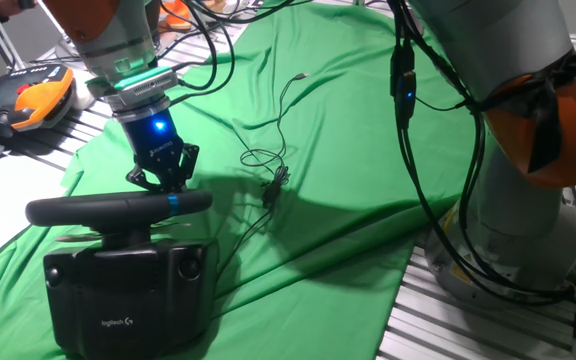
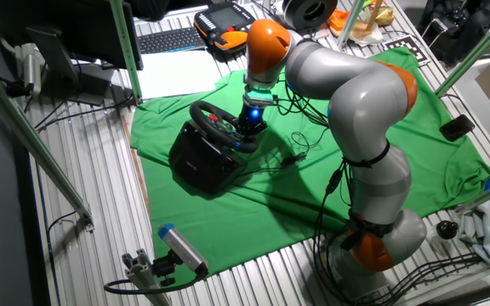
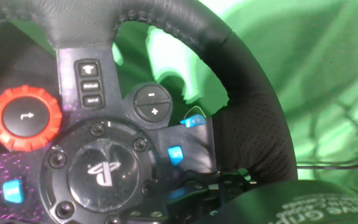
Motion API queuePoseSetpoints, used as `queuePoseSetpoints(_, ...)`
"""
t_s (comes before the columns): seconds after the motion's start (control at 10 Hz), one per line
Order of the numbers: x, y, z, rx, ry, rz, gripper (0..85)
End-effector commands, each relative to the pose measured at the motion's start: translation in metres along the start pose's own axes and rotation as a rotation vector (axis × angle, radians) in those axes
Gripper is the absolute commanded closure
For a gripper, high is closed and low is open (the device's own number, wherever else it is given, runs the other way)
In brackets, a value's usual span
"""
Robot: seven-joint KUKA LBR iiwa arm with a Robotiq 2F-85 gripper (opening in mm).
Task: Rotate the steering wheel 90 degrees counterclockwise
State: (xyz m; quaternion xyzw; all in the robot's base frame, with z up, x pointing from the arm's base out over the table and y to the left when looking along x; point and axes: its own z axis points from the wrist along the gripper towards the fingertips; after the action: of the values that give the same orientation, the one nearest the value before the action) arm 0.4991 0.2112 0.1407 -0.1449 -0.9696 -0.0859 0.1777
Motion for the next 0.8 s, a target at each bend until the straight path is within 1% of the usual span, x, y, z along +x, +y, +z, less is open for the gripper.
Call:
queuePoseSetpoints(0.0, -0.0014, 0.0002, 0.0008, -0.002, -0.002, -0.004, 85.0)
queuePoseSetpoints(0.2, -0.0040, 0.0000, 0.0025, -0.001, -0.004, -0.009, 85.0)
queuePoseSetpoints(0.3, -0.0031, -0.0016, 0.0003, 0.003, -0.001, -0.010, 85.0)
queuePoseSetpoints(0.4, -0.0030, -0.0033, -0.0028, 0.015, 0.013, 0.003, 85.0)
queuePoseSetpoints(0.5, -0.0038, -0.0061, -0.0054, 0.021, 0.025, 0.010, 85.0)
queuePoseSetpoints(0.6, -0.0043, -0.0079, -0.0064, 0.017, 0.031, 0.011, 85.0)
queuePoseSetpoints(0.7, -0.0049, -0.0078, -0.0056, 0.016, 0.027, 0.014, 85.0)
